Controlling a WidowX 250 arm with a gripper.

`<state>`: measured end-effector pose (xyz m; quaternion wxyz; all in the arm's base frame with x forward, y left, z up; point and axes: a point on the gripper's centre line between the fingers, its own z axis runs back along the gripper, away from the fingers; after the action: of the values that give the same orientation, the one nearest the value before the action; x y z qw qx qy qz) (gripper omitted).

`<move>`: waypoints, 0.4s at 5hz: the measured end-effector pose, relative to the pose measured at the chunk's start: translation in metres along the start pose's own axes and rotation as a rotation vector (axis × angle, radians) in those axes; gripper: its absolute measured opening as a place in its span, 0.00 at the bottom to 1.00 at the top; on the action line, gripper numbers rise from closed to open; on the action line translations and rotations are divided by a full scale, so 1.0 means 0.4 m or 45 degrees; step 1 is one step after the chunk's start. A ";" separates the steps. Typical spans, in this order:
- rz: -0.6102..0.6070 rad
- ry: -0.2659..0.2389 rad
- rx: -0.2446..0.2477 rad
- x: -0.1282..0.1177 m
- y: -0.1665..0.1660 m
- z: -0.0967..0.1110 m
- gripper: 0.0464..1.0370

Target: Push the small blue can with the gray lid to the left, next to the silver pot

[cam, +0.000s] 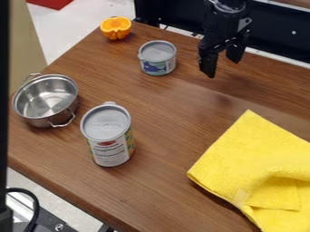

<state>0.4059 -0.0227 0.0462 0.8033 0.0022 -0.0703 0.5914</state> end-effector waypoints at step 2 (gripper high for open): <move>0.638 0.050 0.015 0.083 -0.025 -0.019 0.96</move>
<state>0.4258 0.0065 0.0433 0.6328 -0.0221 -0.0497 0.7724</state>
